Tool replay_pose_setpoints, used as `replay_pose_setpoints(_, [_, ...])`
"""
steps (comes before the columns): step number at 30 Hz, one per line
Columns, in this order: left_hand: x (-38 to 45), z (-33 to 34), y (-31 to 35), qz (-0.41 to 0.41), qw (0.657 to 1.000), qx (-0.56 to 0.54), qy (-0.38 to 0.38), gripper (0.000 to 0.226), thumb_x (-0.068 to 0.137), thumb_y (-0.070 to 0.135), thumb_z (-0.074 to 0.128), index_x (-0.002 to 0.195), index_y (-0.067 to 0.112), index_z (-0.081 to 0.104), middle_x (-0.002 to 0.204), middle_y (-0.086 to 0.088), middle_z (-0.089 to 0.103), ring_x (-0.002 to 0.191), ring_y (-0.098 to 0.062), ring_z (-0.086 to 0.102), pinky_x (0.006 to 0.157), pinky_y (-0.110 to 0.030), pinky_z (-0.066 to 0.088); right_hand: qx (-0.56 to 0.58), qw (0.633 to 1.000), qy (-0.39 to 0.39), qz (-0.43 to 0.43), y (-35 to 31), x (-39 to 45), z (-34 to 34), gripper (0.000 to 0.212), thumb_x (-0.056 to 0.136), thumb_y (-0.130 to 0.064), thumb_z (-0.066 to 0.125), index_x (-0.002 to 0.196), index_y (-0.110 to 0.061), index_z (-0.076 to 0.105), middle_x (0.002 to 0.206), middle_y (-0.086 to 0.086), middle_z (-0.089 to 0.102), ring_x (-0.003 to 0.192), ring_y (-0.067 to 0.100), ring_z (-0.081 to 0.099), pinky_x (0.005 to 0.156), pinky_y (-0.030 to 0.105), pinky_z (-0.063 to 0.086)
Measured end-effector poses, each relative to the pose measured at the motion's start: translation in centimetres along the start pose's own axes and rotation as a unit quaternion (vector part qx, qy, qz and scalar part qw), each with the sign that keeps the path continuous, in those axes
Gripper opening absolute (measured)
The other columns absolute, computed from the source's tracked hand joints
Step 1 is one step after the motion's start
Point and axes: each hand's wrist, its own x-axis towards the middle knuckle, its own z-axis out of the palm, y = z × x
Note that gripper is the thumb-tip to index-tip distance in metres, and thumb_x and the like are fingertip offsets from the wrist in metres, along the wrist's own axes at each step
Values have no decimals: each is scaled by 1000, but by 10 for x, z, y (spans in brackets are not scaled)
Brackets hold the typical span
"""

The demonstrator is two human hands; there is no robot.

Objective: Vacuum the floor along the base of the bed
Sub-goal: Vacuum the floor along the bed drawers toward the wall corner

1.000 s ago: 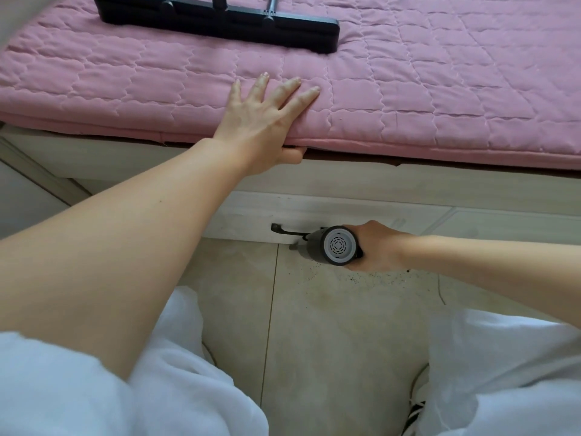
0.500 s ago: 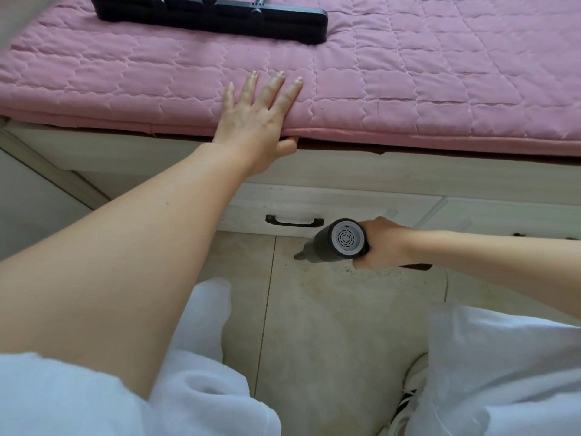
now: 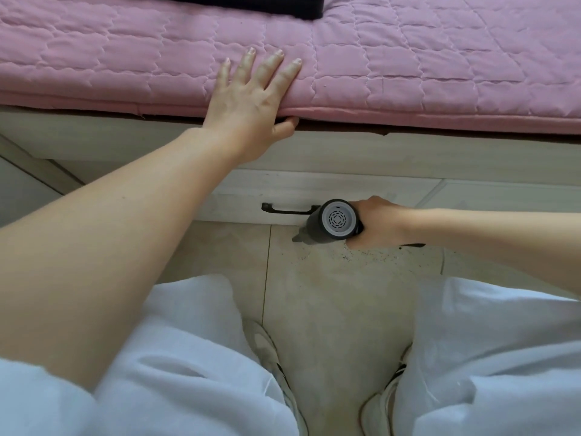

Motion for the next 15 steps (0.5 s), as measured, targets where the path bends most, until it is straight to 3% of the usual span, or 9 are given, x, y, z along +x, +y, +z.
replay_pose_setpoints(8, [1,-6,0,-2,1000,-2,-30,74,96,53,40,156,30,2,164,-1,5,150,-33,2,121,-52,3,-10,1000,-2,-20,-14,6,1,43,78,-22,66,117,-31,50,81,-13,58,73,10,58,57,19,45])
replay_pose_setpoints(12, [1,-9,2,-8,999,5,-46,73,98,53,37,156,31,-1,164,0,2,150,-32,0,120,-53,2,-14,999,-7,-28,-18,7,-2,36,79,-21,66,104,-36,45,80,-14,57,69,5,56,54,17,42])
replay_pose_setpoints(15, [2,-7,1,-9,998,-11,-59,72,98,54,36,155,33,-2,164,1,0,151,-31,-3,120,-53,-1,-24,999,-16,-24,-17,9,-3,32,77,-22,66,98,-34,46,82,-8,61,74,13,60,58,21,46])
